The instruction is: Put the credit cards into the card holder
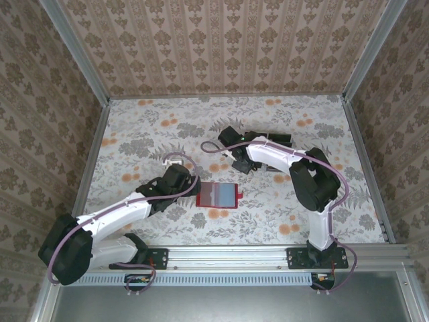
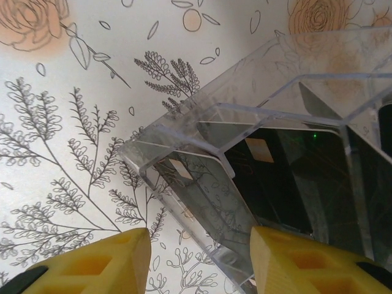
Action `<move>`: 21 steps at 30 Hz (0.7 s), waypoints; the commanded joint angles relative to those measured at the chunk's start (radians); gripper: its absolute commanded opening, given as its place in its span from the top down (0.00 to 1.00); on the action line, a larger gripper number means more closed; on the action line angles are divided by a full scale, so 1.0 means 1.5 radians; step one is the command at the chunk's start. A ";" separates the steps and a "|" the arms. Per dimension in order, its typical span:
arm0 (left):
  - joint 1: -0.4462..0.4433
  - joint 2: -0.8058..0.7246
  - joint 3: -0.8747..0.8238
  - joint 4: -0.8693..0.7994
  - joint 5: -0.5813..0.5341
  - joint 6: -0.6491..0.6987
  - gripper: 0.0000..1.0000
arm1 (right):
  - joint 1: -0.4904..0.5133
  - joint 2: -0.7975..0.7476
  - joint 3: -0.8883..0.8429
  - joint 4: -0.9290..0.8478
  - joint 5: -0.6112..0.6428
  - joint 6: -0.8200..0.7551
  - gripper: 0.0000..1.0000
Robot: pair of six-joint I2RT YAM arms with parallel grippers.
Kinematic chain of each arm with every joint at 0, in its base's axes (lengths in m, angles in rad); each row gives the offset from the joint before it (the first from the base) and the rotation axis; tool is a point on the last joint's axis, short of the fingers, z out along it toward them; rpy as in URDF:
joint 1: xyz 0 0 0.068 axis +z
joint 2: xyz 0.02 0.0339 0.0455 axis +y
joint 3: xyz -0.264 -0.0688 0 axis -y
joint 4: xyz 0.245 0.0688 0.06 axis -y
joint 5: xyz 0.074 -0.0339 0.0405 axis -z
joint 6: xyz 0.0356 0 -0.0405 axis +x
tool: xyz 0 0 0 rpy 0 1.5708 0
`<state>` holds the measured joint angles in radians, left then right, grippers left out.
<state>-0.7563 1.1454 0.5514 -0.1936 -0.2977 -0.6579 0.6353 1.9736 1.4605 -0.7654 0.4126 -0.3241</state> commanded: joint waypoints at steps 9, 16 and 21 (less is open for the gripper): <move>0.004 -0.023 -0.019 0.024 -0.020 -0.019 0.00 | -0.004 -0.007 0.012 0.004 0.039 -0.013 0.51; 0.003 -0.012 -0.018 0.032 -0.013 -0.024 0.00 | -0.003 -0.016 0.015 -0.003 0.050 -0.021 0.51; 0.003 -0.004 -0.016 0.036 -0.009 -0.025 0.00 | -0.003 -0.016 0.009 0.004 0.065 -0.025 0.51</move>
<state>-0.7563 1.1286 0.5339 -0.1596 -0.3103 -0.6804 0.6327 1.9778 1.4616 -0.7597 0.4641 -0.3420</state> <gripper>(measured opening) 0.997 0.489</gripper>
